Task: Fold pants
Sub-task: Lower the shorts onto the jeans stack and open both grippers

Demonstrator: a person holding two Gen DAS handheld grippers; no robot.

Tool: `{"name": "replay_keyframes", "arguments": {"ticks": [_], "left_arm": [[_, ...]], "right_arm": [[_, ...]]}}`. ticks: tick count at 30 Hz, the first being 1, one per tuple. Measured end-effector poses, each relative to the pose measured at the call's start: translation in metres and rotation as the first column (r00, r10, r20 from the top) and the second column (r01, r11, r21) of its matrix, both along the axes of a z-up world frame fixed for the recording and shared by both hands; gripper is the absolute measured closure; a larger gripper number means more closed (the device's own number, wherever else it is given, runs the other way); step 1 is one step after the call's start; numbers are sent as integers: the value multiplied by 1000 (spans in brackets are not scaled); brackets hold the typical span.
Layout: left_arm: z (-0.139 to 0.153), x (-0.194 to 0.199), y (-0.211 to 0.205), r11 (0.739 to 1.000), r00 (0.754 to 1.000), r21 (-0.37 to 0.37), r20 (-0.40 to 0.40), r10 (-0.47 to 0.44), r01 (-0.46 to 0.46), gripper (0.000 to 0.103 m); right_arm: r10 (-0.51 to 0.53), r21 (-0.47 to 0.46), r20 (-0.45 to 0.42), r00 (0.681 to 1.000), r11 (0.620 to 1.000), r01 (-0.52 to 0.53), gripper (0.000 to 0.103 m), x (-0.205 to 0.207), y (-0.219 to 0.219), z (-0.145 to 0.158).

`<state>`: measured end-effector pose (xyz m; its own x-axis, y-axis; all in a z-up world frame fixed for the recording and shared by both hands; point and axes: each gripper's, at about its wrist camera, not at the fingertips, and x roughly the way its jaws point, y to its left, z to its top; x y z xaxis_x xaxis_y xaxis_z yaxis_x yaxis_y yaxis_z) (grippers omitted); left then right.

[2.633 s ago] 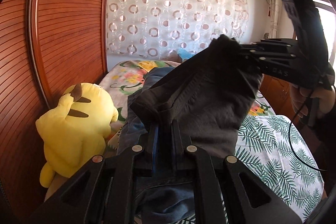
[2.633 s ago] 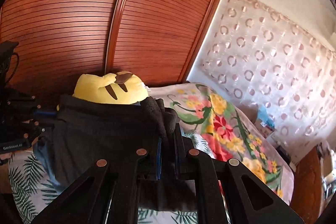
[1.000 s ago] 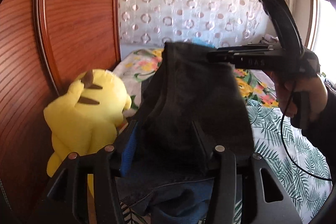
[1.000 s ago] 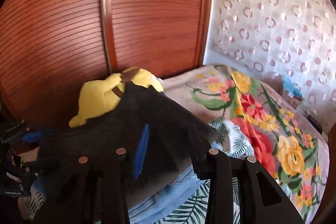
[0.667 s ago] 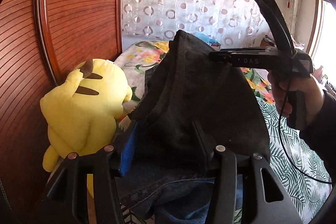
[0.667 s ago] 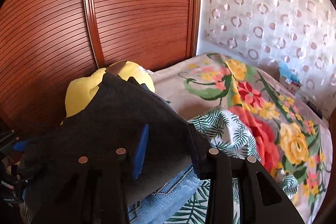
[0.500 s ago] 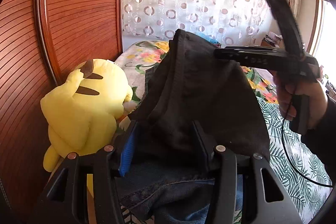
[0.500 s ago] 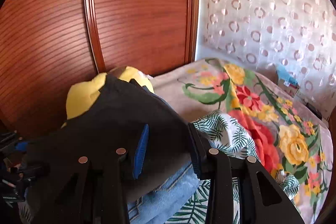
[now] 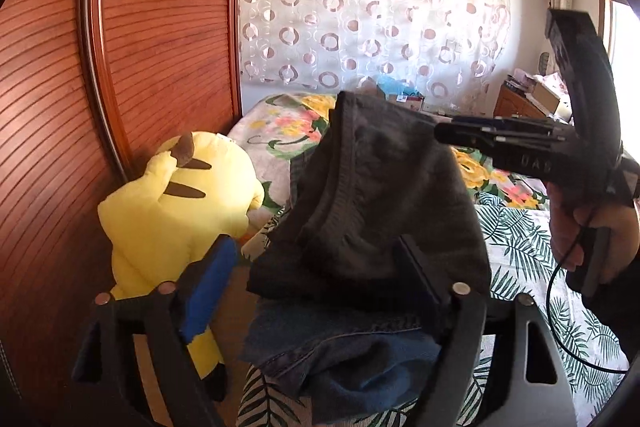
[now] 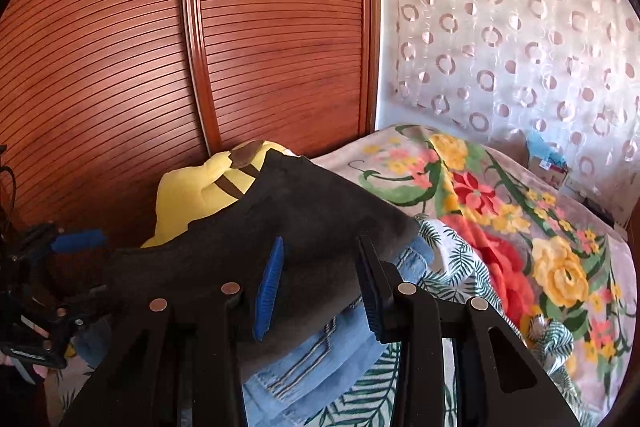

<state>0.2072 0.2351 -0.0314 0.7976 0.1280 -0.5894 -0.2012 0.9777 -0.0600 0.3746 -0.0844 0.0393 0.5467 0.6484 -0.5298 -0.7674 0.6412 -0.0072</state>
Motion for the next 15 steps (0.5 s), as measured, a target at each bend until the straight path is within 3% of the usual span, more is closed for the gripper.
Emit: {"name": "replay_keyframes", "arguments": {"ticks": [4, 8, 15], "left_arm": [[7, -5, -4, 999, 1000, 44, 4, 16, -16, 19], [12, -9, -4, 999, 999, 36, 16, 28, -29, 18], [20, -20, -8, 998, 998, 49, 41, 45, -47, 18]], "right_arm": [[-17, 2, 1, 1000, 1000, 17, 65, -7, -4, 1], [-34, 0, 1, 999, 999, 34, 64, -15, -9, 2], [-49, 5, 12, 999, 999, 49, 54, -40, -16, 9]]}}
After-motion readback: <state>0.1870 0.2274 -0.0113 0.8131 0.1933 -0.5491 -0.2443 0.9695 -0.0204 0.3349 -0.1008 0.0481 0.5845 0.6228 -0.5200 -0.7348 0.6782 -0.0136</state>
